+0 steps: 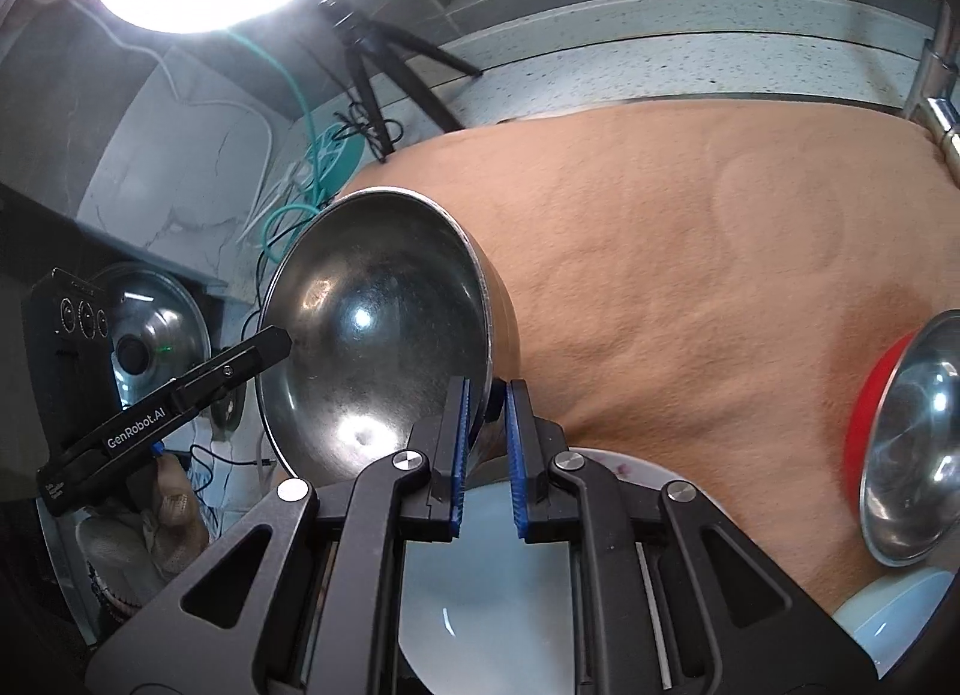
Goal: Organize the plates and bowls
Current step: 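Lift the large stainless steel bowl by its rim with the left gripper, then lower the steel bowl onto the towel and open the left gripper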
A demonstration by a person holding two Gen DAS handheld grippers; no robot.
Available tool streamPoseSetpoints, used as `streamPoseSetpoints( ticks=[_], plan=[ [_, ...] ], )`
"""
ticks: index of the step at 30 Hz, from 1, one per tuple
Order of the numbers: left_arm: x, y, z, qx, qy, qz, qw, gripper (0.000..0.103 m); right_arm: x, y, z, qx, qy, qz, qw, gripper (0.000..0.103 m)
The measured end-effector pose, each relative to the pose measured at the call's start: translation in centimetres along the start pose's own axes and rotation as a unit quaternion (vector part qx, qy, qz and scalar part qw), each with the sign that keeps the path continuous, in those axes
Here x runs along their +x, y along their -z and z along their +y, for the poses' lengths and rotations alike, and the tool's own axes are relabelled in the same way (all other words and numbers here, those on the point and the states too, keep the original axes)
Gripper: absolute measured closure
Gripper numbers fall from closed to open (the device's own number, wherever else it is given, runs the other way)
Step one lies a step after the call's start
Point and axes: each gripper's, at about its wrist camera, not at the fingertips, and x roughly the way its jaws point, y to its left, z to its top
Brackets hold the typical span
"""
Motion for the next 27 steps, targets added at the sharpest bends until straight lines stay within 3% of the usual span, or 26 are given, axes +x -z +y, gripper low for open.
streamPoseSetpoints(
  ticks=[15, 27],
  plan=[
    [4.3, -2.0, -3.7, 0.029, 0.015, 0.028, 0.9991, 0.087, -0.6, -1.1, -4.9, 0.049, 0.027, -0.011, 0.998, 0.091],
    [6.3, -2.2, -4.7, 0.035, 0.013, 0.046, 0.9983, 0.087, -0.9, -0.9, -6.7, 0.064, 0.033, -0.007, 0.997, 0.090]
  ],
)
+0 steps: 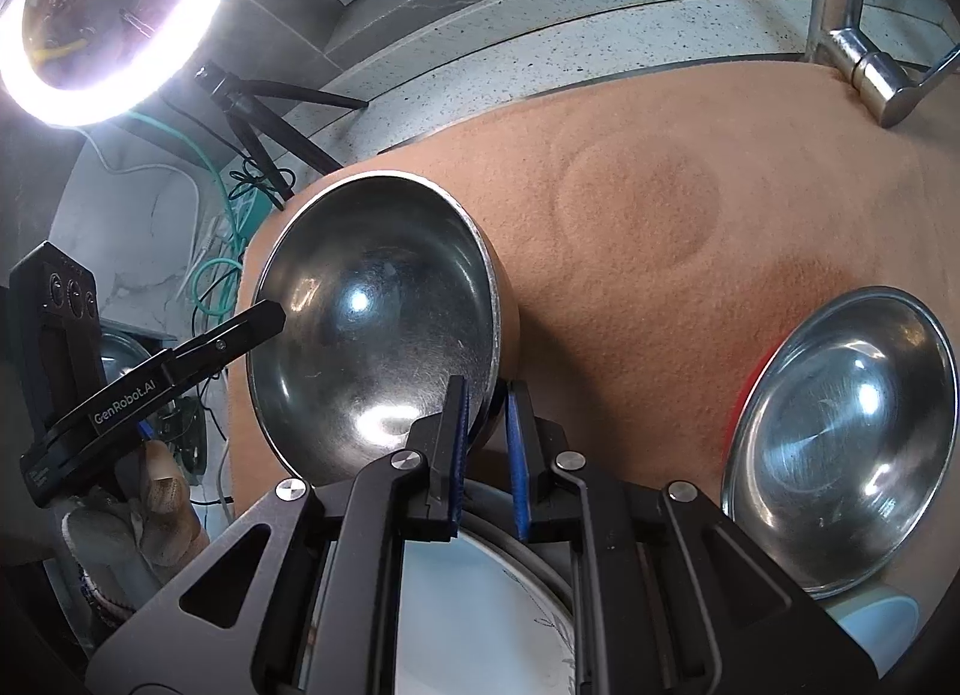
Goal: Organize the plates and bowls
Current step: 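Lower the steel bowl onto the towel and open the left gripper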
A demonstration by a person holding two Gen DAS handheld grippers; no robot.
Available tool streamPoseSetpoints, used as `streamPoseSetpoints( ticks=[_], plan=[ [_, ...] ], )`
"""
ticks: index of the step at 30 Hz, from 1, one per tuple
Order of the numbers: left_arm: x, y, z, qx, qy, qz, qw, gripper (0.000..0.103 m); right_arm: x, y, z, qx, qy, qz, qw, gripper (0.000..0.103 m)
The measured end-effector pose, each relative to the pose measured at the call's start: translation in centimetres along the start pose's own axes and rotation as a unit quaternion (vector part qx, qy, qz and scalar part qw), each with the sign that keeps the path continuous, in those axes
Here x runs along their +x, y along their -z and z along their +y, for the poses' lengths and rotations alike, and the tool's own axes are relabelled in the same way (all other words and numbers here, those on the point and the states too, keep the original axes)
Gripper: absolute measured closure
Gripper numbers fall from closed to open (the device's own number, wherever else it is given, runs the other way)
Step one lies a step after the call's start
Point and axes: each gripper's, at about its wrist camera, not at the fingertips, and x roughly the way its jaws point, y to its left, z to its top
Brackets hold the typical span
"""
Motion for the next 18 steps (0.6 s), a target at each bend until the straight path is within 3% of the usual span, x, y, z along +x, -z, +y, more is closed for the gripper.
streamPoseSetpoints(
  ticks=[18],
  plan=[
    [0.64, -0.32, -0.35, 0.007, -0.016, -0.005, 0.9998, 0.087, -0.15, -0.31, 0.08, -0.009, 0.003, -0.006, 1.000, 0.088]
  ],
)
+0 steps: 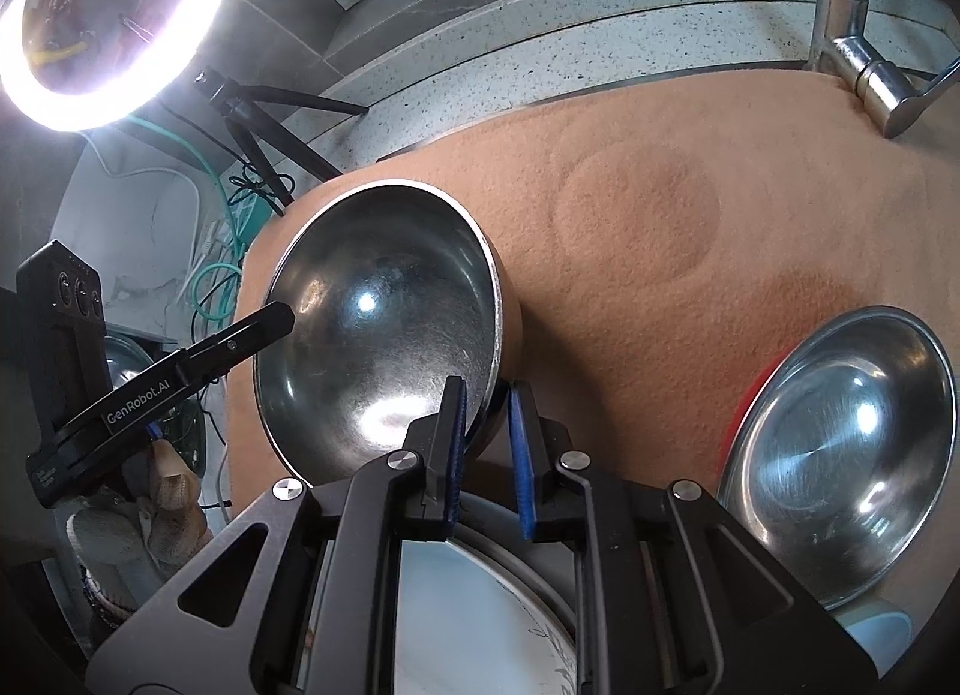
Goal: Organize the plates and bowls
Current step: 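Lower the steel bowl onto the towel and open the left gripper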
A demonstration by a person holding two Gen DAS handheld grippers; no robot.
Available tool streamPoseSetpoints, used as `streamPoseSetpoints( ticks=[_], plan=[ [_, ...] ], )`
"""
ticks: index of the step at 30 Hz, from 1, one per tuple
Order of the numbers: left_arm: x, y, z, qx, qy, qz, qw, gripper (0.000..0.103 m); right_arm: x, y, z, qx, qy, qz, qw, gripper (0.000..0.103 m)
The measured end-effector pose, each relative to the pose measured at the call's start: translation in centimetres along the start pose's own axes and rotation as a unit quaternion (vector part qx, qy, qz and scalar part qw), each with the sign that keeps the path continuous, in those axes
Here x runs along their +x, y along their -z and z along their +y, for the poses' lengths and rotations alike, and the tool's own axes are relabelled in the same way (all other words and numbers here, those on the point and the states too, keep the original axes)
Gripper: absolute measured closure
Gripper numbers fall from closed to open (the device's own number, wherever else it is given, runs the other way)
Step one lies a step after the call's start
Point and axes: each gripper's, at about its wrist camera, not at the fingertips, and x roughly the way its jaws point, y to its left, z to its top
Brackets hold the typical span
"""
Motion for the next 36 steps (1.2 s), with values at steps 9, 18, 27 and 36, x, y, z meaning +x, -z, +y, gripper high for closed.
streamPoseSetpoints(
  ticks=[9, 18, 27, 36],
  plan=[
    [-1.1, -0.2, -0.2, 0.009, -0.012, -0.020, 0.9997, 0.087, -1.3, 0.1, -0.4, -0.006, 0.014, -0.016, 1.000, 0.081],
    [-2.9, 0.4, -0.7, 0.015, -0.026, -0.046, 0.9985, 0.087, -3.4, 0.8, -0.6, -0.012, 0.017, -0.037, 0.999, 0.071],
    [-5.0, 2.3, -3.6, 0.057, -0.037, -0.074, 0.9949, 0.086, -7.2, 2.4, 0.3, -0.062, 0.037, -0.080, 0.994, 0.065],
    [-5.2, 4.2, -6.1, 0.074, -0.030, -0.074, 0.9941, 0.086, -11.1, 4.5, -0.7, -0.064, 0.026, -0.136, 0.988, 0.059]
  ],
)
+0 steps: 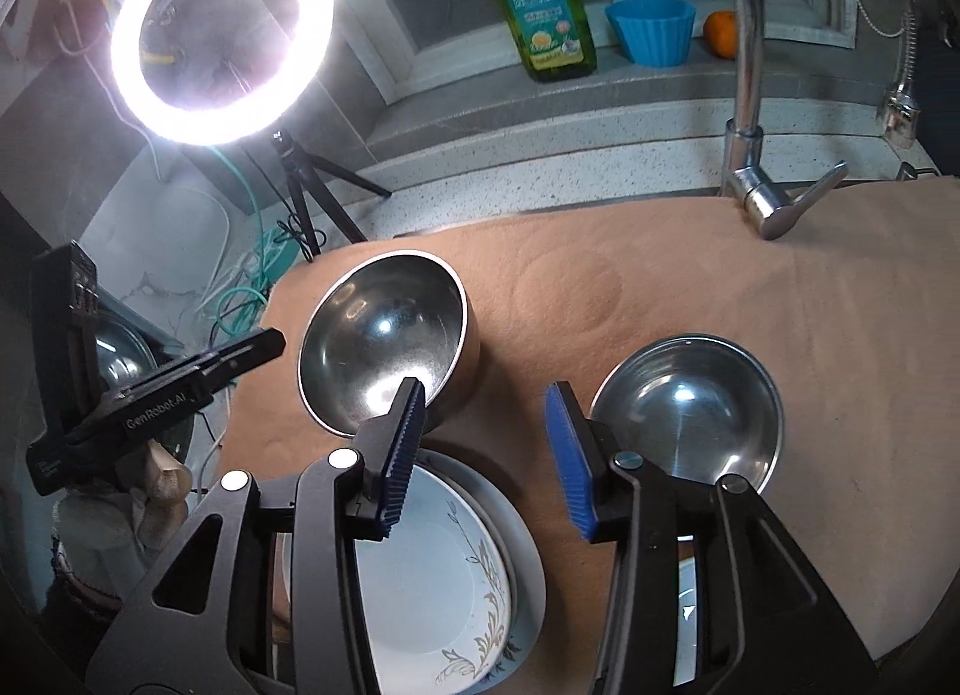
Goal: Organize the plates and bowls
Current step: 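Lower the steel bowl onto the towel and open the left gripper, then move the left gripper to the red-bottomed steel bowl rim and close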
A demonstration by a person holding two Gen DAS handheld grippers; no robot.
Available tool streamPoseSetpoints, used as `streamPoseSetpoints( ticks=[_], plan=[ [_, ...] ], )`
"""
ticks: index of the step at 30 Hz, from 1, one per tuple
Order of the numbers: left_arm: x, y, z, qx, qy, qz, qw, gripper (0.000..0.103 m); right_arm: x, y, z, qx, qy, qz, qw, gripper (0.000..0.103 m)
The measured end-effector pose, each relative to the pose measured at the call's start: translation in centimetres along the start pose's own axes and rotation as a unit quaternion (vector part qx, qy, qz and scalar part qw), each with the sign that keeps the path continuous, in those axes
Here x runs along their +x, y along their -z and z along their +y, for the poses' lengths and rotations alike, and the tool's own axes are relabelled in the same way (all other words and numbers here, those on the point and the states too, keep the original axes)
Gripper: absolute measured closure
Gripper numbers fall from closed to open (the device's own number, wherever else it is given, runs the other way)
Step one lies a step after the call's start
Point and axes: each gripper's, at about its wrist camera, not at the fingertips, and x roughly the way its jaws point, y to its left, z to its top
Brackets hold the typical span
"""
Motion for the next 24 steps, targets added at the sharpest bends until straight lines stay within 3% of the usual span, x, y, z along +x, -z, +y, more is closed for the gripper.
streamPoseSetpoints(
  ticks=[8, 10, 12, 16, 20, 23, 24],
  plan=[
    [0.7, 1.0, -2.5, 0.010, 0.014, 0.014, 0.9998, 0.086, -4.1, 0.6, -2.4, -0.001, 0.025, -0.022, 0.999, 0.058],
    [1.0, 1.2, -3.2, 0.012, 0.019, 0.018, 0.9996, 0.086, -5.0, 0.7, -3.5, 0.004, 0.043, -0.024, 0.999, 0.040],
    [1.1, 1.3, -4.0, 0.015, 0.024, 0.020, 0.9994, 0.086, -6.0, 0.7, -4.7, 0.011, 0.058, -0.032, 0.998, 0.028],
    [1.8, 1.6, -5.5, 0.020, 0.038, 0.029, 0.9986, 0.086, -7.5, 0.9, -7.3, 0.030, 0.061, -0.043, 0.997, 0.017],
    [2.5, 2.0, -7.2, 0.024, 0.053, 0.040, 0.9975, 0.086, -8.3, 1.1, -9.1, 0.022, 0.073, -0.045, 0.996, 0.017],
    [3.1, 2.3, -8.5, 0.025, 0.062, 0.048, 0.9966, 0.086, -8.2, 1.2, -10.1, 0.011, 0.087, -0.036, 0.996, 0.034],
    [3.3, 2.5, -8.9, 0.026, 0.063, 0.050, 0.9964, 0.086, -8.0, 1.2, -10.3, 0.009, 0.088, -0.031, 0.996, 0.044]
  ],
)
